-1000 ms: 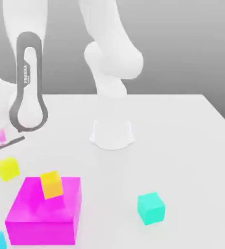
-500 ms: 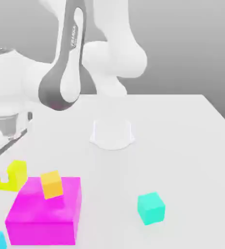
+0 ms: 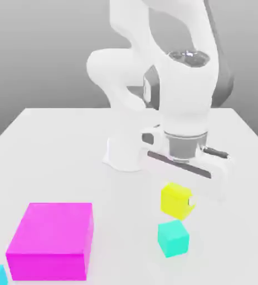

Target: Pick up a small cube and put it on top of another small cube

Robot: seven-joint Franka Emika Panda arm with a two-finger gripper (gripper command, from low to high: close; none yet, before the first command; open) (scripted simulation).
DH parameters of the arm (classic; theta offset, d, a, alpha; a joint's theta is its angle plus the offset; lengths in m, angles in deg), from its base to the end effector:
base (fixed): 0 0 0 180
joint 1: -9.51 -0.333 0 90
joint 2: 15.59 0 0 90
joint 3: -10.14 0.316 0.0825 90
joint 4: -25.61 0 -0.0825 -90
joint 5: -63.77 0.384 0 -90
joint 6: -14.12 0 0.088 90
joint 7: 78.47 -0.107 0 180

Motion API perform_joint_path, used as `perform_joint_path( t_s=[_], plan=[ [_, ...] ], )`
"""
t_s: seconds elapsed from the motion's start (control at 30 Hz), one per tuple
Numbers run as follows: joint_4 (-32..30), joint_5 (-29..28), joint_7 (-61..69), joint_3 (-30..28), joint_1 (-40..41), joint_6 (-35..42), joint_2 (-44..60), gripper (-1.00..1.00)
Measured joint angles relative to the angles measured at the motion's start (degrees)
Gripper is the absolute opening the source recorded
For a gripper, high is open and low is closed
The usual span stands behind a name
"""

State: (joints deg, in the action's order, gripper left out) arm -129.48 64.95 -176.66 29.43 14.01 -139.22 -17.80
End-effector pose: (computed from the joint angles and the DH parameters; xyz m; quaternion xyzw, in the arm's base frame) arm 0.3944 0.1022 0.2406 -0.7404 0.6721 -0.0031 0.0015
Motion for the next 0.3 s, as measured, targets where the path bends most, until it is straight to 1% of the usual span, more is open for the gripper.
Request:
perform_joint_path(
  t_s=[0.17, 0.2, 0.3],
  plan=[
    [0.01, -6.51, -4.73, -1.46, -0.26, -6.79, 7.39, -1.0],
    [0.0, -7.7, -5.58, -2.06, -0.69, -8.1, 8.81, 1.0],
    [-0.01, -7.7, -5.58, -2.06, -0.69, -8.1, 8.81, 1.0]
  ],
)
